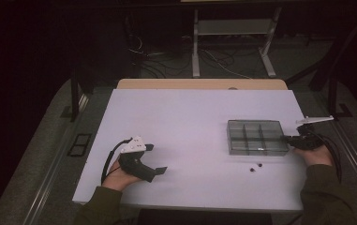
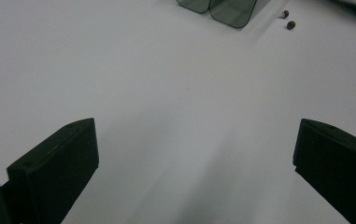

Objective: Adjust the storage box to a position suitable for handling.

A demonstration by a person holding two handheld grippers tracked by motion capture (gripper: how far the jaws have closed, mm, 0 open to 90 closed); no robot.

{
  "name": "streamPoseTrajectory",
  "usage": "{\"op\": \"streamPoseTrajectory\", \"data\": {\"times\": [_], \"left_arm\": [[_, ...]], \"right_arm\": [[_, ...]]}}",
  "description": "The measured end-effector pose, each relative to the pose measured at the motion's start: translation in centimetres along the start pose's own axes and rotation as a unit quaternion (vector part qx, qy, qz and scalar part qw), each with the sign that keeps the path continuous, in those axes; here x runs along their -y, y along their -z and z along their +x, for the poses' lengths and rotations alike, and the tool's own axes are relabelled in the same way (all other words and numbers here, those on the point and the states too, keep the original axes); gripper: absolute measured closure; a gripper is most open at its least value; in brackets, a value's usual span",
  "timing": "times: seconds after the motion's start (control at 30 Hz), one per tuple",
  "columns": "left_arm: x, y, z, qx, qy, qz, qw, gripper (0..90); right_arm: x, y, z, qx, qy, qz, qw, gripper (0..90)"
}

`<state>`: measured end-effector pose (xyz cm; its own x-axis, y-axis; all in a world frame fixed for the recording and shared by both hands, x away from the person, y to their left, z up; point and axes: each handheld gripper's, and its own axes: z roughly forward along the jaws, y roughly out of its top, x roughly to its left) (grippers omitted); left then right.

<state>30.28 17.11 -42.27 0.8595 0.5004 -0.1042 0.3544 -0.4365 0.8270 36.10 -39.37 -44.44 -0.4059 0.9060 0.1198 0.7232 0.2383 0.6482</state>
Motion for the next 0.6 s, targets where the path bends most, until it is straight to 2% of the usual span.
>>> {"op": "streamPoseTrajectory", "data": {"times": [0.6], "left_arm": [[0.0, -0.1, 0.0, 0.003, 0.001, -0.001, 1.0000, 0.0]], "right_arm": [[-0.9, -1.1, 2.3, -0.021, 0.027, 0.003, 0.9994, 89.1]]}}
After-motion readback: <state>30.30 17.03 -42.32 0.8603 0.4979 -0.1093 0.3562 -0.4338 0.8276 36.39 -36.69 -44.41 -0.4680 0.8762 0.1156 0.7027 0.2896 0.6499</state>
